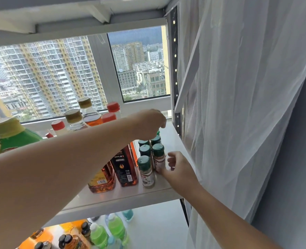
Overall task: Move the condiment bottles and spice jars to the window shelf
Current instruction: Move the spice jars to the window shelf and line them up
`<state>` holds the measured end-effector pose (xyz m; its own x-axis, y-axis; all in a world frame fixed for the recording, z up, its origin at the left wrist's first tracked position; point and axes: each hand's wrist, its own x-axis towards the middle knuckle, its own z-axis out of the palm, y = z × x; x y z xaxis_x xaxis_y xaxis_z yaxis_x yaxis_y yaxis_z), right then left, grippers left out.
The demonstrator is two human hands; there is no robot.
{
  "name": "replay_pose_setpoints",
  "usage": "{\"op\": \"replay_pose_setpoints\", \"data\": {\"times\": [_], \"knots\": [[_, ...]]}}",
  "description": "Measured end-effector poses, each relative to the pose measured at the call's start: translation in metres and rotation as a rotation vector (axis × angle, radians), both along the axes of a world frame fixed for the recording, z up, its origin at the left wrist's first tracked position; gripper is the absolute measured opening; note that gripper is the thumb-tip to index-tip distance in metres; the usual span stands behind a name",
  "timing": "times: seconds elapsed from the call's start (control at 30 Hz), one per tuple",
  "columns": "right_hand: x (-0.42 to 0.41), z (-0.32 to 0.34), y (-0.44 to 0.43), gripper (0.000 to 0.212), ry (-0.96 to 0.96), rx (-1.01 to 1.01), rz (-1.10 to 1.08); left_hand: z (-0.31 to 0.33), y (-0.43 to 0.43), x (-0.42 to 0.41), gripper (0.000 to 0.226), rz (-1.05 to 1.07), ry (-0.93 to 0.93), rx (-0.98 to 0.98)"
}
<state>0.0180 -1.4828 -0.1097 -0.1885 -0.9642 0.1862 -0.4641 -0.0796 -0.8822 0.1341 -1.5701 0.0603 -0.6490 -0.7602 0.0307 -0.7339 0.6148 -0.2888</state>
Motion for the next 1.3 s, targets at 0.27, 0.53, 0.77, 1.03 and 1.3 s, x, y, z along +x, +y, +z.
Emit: {"op": "replay_pose_setpoints", "data": {"times": [0.27, 0.53, 0.77, 1.03, 1.3], "knots": [[-0.001, -0.006, 0.04, 0.025, -0.025, -0.056, -0.011, 0.006, 0.082, 0.016, 0.03, -0.136, 0.114, 0.047], [-0.005, -0.028, 0.082, 0.022, -0.011, 0.014, 0.053, -0.05, 0.129, 0.064, 0.025, -0.036, 0.162, 0.158], [0.006, -0.039, 0.125, 0.022, 0.031, 0.084, 0.027, -0.094, 0.158, 0.123, 0.023, 0.124, 0.217, 0.313], [0.048, -0.074, 0.187, 0.022, 0.073, 0.205, -0.022, -0.165, 0.207, 0.187, 0.02, 0.26, 0.345, 0.499], [0.062, -0.119, 0.235, 0.023, 0.113, 0.342, 0.011, -0.225, 0.246, 0.216, 0.023, 0.347, 0.356, 0.671]]}}
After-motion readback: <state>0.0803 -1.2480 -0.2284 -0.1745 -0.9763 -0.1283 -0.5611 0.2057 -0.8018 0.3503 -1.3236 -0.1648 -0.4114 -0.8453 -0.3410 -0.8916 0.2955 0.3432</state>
